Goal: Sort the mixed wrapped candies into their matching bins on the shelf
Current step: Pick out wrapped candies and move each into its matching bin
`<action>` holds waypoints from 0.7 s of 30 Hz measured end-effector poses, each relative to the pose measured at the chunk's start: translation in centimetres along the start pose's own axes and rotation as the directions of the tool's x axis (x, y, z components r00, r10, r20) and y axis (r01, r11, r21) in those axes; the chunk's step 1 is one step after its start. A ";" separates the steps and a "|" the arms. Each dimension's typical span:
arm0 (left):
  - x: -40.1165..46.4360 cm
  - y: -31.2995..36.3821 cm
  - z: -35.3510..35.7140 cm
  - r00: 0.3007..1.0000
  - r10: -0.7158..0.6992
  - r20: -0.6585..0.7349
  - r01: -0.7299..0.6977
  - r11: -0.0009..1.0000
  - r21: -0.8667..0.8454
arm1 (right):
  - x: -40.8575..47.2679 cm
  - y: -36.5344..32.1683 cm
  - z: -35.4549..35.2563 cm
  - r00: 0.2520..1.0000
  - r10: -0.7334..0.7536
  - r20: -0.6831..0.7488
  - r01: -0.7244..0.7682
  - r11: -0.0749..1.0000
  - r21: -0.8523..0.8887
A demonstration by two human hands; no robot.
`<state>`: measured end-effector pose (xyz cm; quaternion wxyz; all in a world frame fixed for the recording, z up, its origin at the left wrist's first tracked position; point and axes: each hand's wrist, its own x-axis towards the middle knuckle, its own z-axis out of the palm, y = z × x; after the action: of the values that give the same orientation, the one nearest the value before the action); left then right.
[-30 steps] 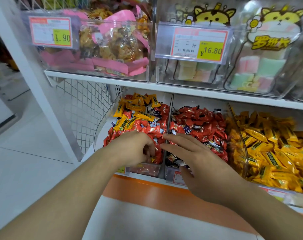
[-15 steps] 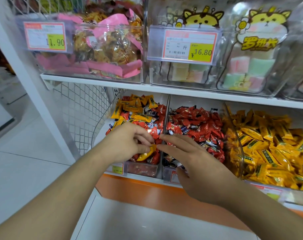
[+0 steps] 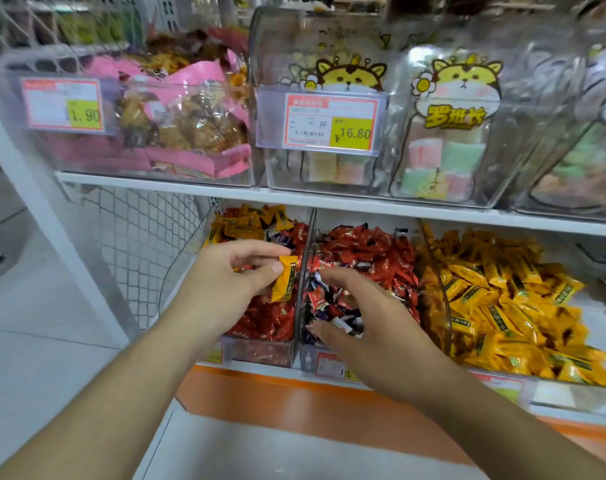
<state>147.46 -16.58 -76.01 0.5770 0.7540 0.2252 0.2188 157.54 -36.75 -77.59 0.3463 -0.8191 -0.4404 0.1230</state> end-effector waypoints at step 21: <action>-1.7 1.7 6.0 0.988 0.111 0.105 -0.136 0.953 0.272 | -1.8 9.8 -12.6 0.788 0.201 -0.582 -0.475 0.800 -0.366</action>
<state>149.77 -22.66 -75.97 0.4599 0.8491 0.1805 0.1870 169.17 -47.66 -75.21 0.2008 -0.9489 -0.1873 -0.1556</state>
